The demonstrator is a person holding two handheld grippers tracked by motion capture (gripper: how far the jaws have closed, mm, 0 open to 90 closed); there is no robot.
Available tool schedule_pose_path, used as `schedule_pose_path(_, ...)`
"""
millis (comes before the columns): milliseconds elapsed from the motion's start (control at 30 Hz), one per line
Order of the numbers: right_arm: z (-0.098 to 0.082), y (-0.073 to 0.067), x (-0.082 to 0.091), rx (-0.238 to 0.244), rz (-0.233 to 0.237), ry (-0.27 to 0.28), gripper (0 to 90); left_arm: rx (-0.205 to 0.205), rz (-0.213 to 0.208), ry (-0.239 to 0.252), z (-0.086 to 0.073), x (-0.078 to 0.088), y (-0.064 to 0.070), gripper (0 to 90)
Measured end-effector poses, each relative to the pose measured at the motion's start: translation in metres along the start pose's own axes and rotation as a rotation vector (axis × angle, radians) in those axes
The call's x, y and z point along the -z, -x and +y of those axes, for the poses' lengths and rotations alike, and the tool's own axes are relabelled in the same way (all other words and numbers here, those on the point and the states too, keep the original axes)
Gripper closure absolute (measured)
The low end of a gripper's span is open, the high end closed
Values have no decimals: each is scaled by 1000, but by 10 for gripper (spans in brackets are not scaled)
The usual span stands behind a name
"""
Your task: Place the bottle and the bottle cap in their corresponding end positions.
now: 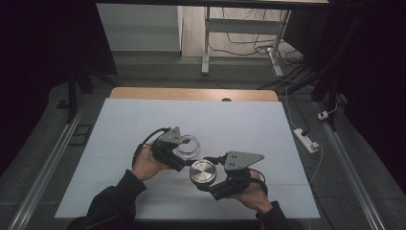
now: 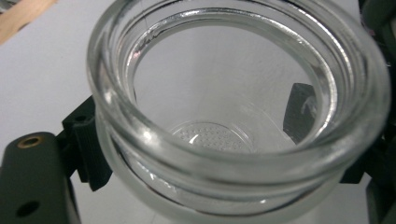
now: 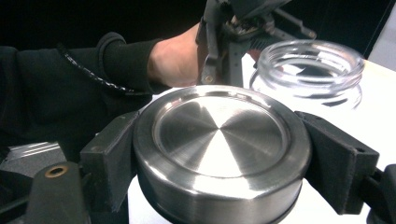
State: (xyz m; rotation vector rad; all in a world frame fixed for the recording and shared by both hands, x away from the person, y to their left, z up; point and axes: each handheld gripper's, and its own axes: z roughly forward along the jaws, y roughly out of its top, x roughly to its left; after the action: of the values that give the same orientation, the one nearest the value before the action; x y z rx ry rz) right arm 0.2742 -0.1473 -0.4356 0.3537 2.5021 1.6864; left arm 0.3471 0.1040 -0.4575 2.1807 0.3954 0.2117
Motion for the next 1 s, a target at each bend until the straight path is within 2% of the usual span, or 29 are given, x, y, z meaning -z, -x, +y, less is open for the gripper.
schedule_pose_path(367,-16,2,-11,-17,-17,-26,184,21,36,14,5,-8,-17,152)
schedule_pose_path(400,-17,3,-12,-13,-23,-31,184,18,49,8,6,-11,-19,152)
schedule_pose_path(533,-21,3,-17,-20,-22,-29,184,28,55,15,6,-15,-24,152)
schedule_pose_path(1000,-35,6,-35,-24,-42,-81,184,48,89,24,5,-32,-42,152)
